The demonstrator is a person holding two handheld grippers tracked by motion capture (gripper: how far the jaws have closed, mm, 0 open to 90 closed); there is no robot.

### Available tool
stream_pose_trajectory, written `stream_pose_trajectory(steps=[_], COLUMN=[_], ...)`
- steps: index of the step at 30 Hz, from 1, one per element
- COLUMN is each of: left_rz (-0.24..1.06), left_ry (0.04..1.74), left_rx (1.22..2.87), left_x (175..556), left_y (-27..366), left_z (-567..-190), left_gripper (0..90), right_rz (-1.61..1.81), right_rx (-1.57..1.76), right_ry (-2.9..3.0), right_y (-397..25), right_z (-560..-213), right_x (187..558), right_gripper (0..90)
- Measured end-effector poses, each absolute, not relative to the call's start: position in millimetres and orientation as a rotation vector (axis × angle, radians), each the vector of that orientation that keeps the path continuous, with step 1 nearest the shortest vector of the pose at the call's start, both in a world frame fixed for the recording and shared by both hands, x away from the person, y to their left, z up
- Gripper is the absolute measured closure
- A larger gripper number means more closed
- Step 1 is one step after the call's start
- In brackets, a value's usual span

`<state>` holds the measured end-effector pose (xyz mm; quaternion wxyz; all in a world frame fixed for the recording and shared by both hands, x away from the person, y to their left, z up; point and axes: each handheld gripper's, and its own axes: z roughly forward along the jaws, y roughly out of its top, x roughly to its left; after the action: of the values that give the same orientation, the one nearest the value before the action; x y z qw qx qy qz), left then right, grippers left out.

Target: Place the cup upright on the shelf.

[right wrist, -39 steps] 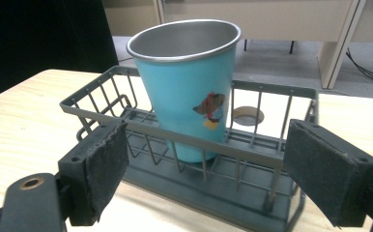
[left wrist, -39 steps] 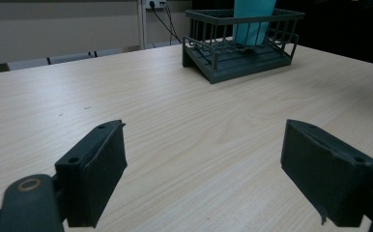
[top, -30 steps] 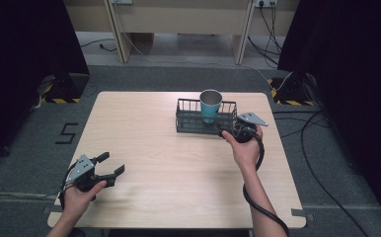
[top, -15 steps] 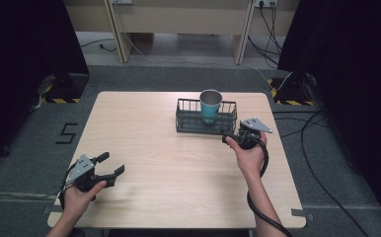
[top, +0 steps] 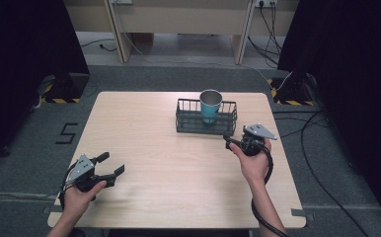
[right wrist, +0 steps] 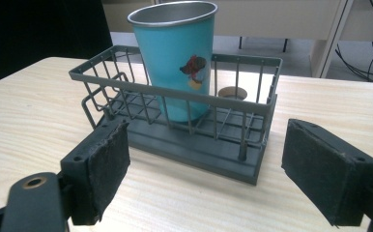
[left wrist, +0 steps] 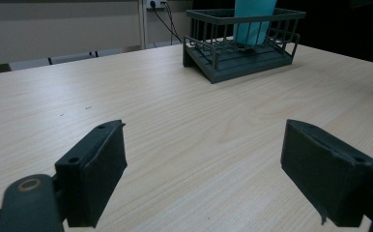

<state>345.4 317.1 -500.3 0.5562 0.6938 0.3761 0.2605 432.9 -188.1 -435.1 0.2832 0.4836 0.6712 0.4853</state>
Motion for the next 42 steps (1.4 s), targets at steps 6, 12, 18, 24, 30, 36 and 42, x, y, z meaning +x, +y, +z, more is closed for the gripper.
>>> stream_pose_trajectory(steps=[6, 12, 18, 24, 30, 36, 42], left_rz=[0.616, 0.616, 0.615, 0.615, 0.614, 0.615, 0.615], left_ry=[0.889, 0.889, 0.891, 0.893, 0.895, 0.896, 0.896], left_rx=[1.638, 1.638, 1.637, 1.637, 1.635, 1.634, 1.636], left_x=[345, 345, 346, 346, 346, 346, 346], left_y=[317, 317, 317, 317, 317, 317, 317], left_z=[-500, -500, -501, -501, -501, -501, -501], left_gripper=[15.4, 15.3, 15.3, 15.3, 15.3, 15.3, 15.3], right_rz=[1.294, 1.288, 1.282, 1.273, 1.268, 1.263, 1.260], right_rx=[1.300, 1.310, 1.322, 1.334, 1.351, 1.360, 1.370], right_ry=[1.794, 1.791, 1.783, 1.780, 1.761, 1.757, 1.750], right_y=[-194, -200, -207, -215, -224, -228, -233], right_z=[-438, -442, -447, -453, -457, -462, -469], right_x=[425, 417, 409, 399, 388, 381, 371], right_gripper=[18.0, 18.0, 18.0, 18.0, 18.1, 18.1, 18.1])
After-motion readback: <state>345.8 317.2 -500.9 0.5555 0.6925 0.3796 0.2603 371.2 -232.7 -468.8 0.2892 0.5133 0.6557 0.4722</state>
